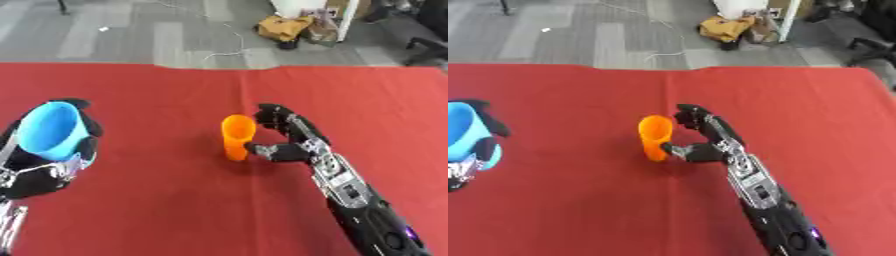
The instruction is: Pour the contents of one cup into another cup.
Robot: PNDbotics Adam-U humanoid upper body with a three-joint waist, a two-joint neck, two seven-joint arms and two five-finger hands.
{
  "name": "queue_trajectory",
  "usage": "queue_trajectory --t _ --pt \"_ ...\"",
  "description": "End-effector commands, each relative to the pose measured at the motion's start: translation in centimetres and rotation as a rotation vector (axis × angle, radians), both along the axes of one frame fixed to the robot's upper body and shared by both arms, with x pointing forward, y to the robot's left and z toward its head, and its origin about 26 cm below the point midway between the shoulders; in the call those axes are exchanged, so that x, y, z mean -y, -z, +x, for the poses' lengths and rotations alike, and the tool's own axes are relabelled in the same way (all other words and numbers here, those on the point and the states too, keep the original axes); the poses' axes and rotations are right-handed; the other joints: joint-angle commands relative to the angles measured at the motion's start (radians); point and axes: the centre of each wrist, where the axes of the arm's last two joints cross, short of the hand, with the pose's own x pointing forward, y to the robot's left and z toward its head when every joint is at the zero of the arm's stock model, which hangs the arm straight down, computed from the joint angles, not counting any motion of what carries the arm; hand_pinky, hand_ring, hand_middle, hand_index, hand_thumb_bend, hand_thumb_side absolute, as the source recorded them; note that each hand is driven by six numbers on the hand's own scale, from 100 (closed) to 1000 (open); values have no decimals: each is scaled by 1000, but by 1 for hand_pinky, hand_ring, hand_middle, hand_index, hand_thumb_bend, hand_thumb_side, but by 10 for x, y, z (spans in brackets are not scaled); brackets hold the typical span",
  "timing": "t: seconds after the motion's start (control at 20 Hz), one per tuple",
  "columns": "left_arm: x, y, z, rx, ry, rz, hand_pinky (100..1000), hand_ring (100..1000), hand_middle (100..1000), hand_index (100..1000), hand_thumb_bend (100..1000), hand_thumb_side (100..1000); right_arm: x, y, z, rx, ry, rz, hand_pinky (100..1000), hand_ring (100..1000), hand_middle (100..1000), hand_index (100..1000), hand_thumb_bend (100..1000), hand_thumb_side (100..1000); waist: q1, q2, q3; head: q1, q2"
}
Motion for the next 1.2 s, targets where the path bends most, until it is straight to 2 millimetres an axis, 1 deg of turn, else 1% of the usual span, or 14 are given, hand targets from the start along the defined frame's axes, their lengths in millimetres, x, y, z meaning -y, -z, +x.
queue_trajectory --t 0.05,0.35,0.5,0.8,1.2 --pt "2 -10 -1 29 24 -1 627 603 425 771 100 100 -3 -7 4 20 -18 -11 878 820 742 887 531 100 3 -18 1 -4 -7" --pt "5 -11 -3 30 49 3 630 605 427 773 100 100 -10 -4 6 14 -50 -26 879 821 743 888 528 100 2 -20 3 -7 -7" --pt "8 -13 -4 32 66 5 631 606 428 774 100 100 -15 -3 7 12 -68 -36 879 821 743 888 512 100 2 -21 5 -9 -7" --pt "14 -15 -5 35 104 12 632 606 428 775 100 100 -26 -5 10 27 -120 -55 880 822 743 888 525 100 2 -23 5 -12 -6" --pt "18 -14 -6 33 126 23 633 608 429 775 100 100 -42 -7 12 37 -195 -64 875 813 732 886 532 100 4 -24 5 -15 -7"
